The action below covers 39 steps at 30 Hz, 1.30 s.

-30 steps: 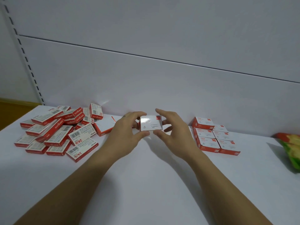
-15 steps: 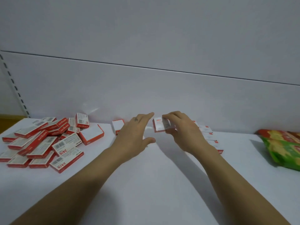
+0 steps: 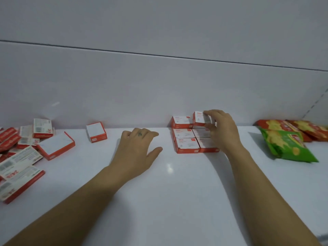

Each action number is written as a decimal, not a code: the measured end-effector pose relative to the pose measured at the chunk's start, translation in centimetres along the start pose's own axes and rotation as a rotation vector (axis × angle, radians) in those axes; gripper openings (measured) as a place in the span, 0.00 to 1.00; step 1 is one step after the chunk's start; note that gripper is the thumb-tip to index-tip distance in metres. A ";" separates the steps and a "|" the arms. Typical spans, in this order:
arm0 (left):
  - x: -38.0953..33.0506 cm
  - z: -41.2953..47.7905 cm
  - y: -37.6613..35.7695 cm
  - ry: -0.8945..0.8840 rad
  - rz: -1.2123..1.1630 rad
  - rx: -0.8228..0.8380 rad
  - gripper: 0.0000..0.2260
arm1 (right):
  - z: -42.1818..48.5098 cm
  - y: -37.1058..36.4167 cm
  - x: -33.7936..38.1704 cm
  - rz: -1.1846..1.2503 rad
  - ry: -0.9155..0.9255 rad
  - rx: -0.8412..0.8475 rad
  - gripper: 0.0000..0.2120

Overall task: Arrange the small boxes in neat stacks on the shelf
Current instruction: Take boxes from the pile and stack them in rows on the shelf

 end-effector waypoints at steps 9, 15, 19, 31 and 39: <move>-1.6 -0.5 -1.6 -0.083 -0.025 0.083 0.21 | 0.1 -1.9 -1.8 -0.032 -0.035 0.074 0.19; -1.5 -0.6 -1.5 -0.076 -0.030 0.095 0.22 | 0.2 -2.2 -1.7 0.061 -0.107 0.059 0.12; -1.4 -0.7 -1.4 -0.058 -0.047 0.099 0.22 | 0.1 -2.2 -1.3 0.028 -0.100 0.061 0.12; 0.1 -0.2 -1.0 0.009 0.016 0.106 0.21 | -1.1 -0.5 3.3 -0.122 0.016 0.108 0.28; 3.9 0.3 2.9 0.123 0.138 0.037 0.21 | -3.5 -2.0 13.2 -0.054 0.288 0.228 0.31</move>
Point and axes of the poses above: each hand's wrist, its own z-axis towards the middle knuckle, its own y-axis out of the back of the hand, x = y × z, the point moved 9 cm from there along z, towards the middle knuckle, and after that the axes turned 12 degrees about -x, right-handed, at the moved point
